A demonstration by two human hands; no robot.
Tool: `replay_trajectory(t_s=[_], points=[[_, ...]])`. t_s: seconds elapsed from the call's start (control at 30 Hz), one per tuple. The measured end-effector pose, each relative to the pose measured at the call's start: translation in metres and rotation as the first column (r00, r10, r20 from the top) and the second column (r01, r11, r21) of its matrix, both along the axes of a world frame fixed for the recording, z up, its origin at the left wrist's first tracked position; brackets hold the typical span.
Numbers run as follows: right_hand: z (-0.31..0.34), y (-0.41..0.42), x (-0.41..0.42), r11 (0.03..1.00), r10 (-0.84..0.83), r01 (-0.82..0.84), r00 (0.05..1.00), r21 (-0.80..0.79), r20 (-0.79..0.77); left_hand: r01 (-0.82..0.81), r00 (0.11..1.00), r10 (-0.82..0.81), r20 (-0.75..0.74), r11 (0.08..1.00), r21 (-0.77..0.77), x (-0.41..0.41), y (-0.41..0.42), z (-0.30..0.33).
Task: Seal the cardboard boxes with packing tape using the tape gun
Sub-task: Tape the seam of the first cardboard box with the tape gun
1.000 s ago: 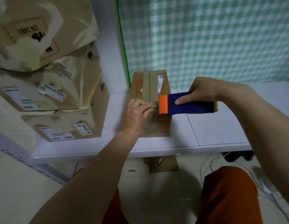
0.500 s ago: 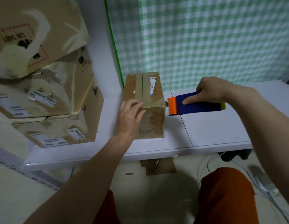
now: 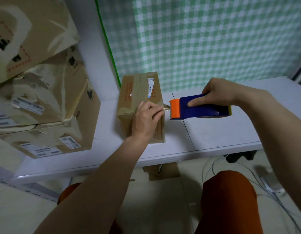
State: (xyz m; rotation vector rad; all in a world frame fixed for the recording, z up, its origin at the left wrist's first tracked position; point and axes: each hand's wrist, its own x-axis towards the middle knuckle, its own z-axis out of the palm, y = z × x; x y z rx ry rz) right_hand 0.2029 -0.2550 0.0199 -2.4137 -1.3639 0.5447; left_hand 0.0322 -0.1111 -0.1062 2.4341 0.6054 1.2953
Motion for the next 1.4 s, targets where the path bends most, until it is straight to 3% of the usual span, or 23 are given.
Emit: replay_trajectory(t_s=[0.17,0.37,0.67,0.77,0.9,1.13,1.4], points=[[0.003,-0.015,0.009,1.0,0.012,-0.012,0.997,0.004,-0.082,-0.009,1.0,0.009,0.01,1.0,0.016,-0.001,0.003,-0.004],[0.017,-0.034,0.024,0.998,-0.016,0.013,0.999,-0.067,-0.038,-0.023,1.0,0.023,0.01,0.999,-0.029,0.004,0.0,-0.001],[-0.002,-0.013,0.011,0.981,-0.02,0.037,0.996,-0.19,0.092,-0.104,0.986,0.101,-0.131,0.994,-0.022,0.003,-0.01,0.006],[-0.005,-0.006,0.005,0.977,-0.029,0.061,0.987,-0.203,0.156,-0.145,0.956,0.152,-0.25,0.988,0.047,0.006,-0.013,0.012],[-0.002,-0.004,0.001,0.971,-0.021,0.075,0.973,-0.227,0.231,-0.187,0.846,0.233,-0.479,0.972,0.142,0.012,-0.015,0.026],[0.006,0.0,-0.004,0.964,0.002,0.081,0.95,-0.253,0.313,-0.198,0.754,0.172,-0.634,0.98,0.031,0.023,-0.008,0.041],[0.0,0.01,-0.005,0.962,-0.002,0.077,0.962,-0.263,0.274,-0.243,0.789,0.22,-0.573,0.969,0.037,0.028,-0.007,0.038]])
